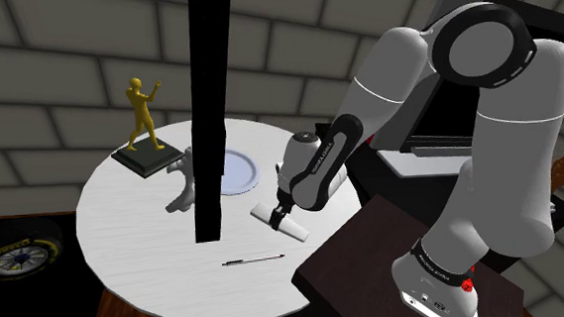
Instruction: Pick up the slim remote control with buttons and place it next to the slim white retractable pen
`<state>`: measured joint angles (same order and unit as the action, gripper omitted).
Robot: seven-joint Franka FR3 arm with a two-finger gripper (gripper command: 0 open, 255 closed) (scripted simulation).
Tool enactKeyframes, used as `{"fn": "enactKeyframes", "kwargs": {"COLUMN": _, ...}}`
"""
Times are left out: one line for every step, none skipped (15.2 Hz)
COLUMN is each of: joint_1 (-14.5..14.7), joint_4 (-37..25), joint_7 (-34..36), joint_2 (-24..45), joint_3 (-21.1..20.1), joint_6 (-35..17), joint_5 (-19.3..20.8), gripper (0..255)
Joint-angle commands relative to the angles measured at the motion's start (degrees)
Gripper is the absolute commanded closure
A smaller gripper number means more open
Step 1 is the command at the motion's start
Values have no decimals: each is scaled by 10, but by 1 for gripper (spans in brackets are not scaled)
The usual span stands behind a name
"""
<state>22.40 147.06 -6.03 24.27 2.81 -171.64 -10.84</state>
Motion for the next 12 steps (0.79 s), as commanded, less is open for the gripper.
{"fn": "enactKeyframes", "kwargs": {"joint_1": 0, "joint_4": 0, "joint_7": 0, "joint_2": 0, "joint_3": 0, "joint_6": 0, "joint_5": 0, "gripper": 0}}
{"fn": "enactKeyframes", "kwargs": {"joint_1": 0, "joint_4": 0, "joint_7": 0, "joint_2": 0, "joint_3": 0, "joint_6": 0, "joint_5": 0, "gripper": 0}}
{"fn": "enactKeyframes", "kwargs": {"joint_1": 8, "joint_4": 8, "joint_7": 4, "joint_2": -25, "joint_3": 9, "joint_6": 18, "joint_5": 5, "gripper": 0}}
{"fn": "enactKeyframes", "kwargs": {"joint_1": 17, "joint_4": 15, "joint_7": 10, "joint_2": -50, "joint_3": 20, "joint_6": 36, "joint_5": 12, "gripper": 0}}
{"fn": "enactKeyframes", "kwargs": {"joint_1": 25, "joint_4": 21, "joint_7": 17, "joint_2": -75, "joint_3": 30, "joint_6": 55, "joint_5": 20, "gripper": 0}}
{"fn": "enactKeyframes", "kwargs": {"joint_1": 31, "joint_4": 25, "joint_7": 23, "joint_2": -94, "joint_3": 38, "joint_6": 70, "joint_5": 28, "gripper": 0}}
{"fn": "enactKeyframes", "kwargs": {"joint_1": 30, "joint_4": 25, "joint_7": 23, "joint_2": -94, "joint_3": 37, "joint_6": 70, "joint_5": 29, "gripper": 0}}
{"fn": "enactKeyframes", "kwargs": {"joint_1": 30, "joint_4": 25, "joint_7": 24, "joint_2": -94, "joint_3": 37, "joint_6": 70, "joint_5": 29, "gripper": 0}}
{"fn": "enactKeyframes", "kwargs": {"joint_1": 30, "joint_4": 25, "joint_7": 24, "joint_2": -94, "joint_3": 37, "joint_6": 70, "joint_5": 29, "gripper": 0}}
{"fn": "enactKeyframes", "kwargs": {"joint_1": 30, "joint_4": 25, "joint_7": 24, "joint_2": -94, "joint_3": 37, "joint_6": 70, "joint_5": 29, "gripper": 0}}
{"fn": "enactKeyframes", "kwargs": {"joint_1": 30, "joint_4": 25, "joint_7": 24, "joint_2": -94, "joint_3": 37, "joint_6": 70, "joint_5": 29, "gripper": 0}}
{"fn": "enactKeyframes", "kwargs": {"joint_1": 30, "joint_4": 25, "joint_7": 24, "joint_2": -94, "joint_3": 37, "joint_6": 70, "joint_5": 29, "gripper": 0}}
